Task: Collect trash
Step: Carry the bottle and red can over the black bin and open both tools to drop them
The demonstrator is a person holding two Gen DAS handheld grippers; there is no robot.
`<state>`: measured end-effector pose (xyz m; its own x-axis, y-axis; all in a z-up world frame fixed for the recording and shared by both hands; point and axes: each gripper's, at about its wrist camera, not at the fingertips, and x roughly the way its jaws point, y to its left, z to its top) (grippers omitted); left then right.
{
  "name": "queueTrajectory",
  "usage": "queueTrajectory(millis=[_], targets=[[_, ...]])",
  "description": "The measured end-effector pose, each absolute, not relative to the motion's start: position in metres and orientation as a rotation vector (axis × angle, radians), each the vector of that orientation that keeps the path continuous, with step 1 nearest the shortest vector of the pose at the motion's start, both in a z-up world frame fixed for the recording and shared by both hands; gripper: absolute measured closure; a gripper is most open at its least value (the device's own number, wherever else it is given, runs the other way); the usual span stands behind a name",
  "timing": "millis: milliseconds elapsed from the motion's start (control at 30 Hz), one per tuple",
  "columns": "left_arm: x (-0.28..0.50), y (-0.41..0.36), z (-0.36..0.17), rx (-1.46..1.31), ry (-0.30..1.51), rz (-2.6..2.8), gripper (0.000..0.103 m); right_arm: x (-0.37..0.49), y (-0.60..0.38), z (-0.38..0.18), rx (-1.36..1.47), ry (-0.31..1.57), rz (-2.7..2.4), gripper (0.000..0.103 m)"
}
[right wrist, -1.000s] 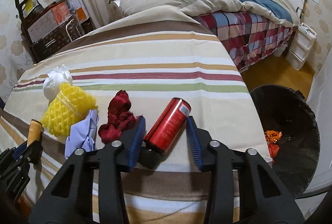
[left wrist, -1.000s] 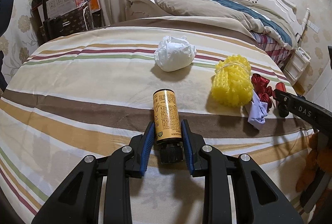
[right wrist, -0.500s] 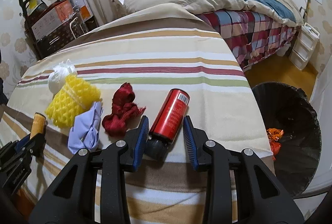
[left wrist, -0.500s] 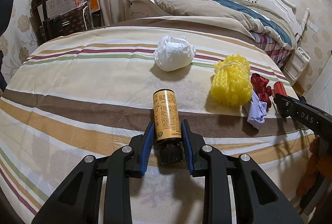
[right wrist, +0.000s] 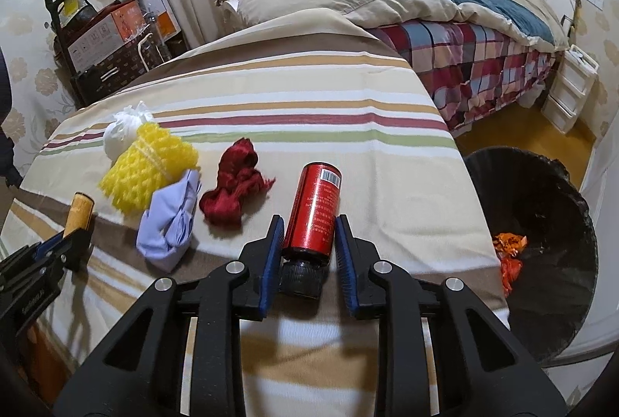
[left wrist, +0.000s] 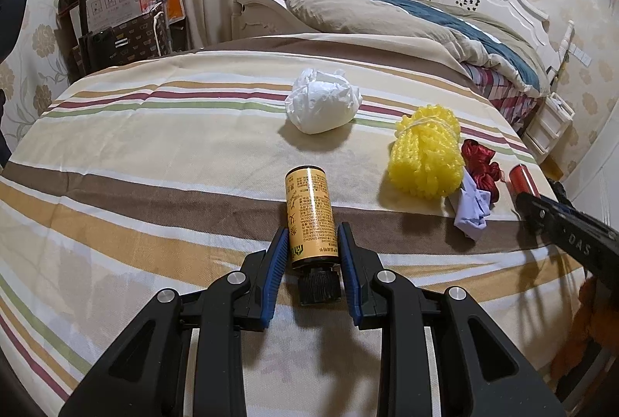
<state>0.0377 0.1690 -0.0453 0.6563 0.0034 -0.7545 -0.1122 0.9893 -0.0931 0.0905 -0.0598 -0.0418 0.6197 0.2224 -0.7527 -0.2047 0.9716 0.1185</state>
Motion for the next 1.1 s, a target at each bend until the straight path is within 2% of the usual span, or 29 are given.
queueTrajectory(millis=[567,1100], targets=[[0.005,0.143,-0.038,-0.136,0.809,0.018,0.074,0.032,-0.086,-0.034,0.048,0.818,0.271,0.076],[0.010,0.048,-0.017,-0.051,0.758,-0.168,0.074,0.016,-0.155,-0.016,0.103,0.746,0.163,0.076]])
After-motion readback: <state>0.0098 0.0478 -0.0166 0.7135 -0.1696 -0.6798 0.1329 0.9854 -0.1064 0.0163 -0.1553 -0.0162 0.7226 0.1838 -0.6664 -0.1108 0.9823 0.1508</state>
